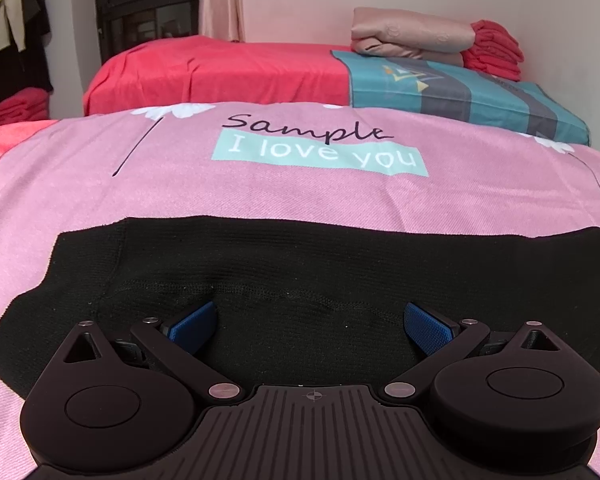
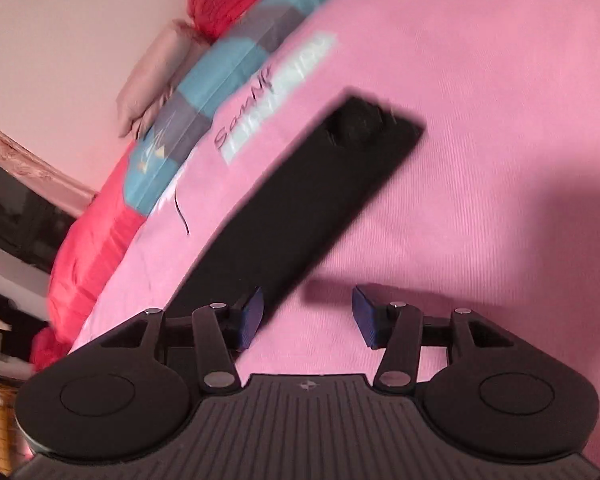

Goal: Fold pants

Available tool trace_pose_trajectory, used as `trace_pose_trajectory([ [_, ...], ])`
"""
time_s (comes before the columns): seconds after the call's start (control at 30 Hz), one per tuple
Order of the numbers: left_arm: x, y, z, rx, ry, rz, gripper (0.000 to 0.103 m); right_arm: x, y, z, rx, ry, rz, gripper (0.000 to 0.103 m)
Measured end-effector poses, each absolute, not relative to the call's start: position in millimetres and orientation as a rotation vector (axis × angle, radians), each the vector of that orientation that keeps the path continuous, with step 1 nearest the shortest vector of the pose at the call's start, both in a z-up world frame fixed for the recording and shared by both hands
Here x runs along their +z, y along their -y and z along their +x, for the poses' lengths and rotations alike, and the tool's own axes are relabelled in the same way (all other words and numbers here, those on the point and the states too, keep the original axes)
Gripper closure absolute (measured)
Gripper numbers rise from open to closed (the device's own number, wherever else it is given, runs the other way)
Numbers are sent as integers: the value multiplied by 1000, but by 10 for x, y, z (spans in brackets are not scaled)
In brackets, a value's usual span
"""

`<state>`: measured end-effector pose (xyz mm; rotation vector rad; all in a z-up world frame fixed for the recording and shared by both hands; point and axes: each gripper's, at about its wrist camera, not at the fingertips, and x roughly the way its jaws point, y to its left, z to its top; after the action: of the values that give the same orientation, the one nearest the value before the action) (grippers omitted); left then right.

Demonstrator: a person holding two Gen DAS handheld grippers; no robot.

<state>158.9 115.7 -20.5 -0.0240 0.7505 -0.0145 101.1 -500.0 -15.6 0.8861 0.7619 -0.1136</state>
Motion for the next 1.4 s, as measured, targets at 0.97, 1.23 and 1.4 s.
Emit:
trace_pose_trajectory([
  [0.97,-230,-1079,1577,-8,-748,20,0,-459,4895,1434,-114,-570,860,85],
  [1.23,-237,-1038,1580,6,-747,40,0,-528,5024,1331,-134,-482,994,65],
  [1.4,-235,-1030,1579,11,-744,50,0,-274,4720,1487,-230,-553,698,72],
])
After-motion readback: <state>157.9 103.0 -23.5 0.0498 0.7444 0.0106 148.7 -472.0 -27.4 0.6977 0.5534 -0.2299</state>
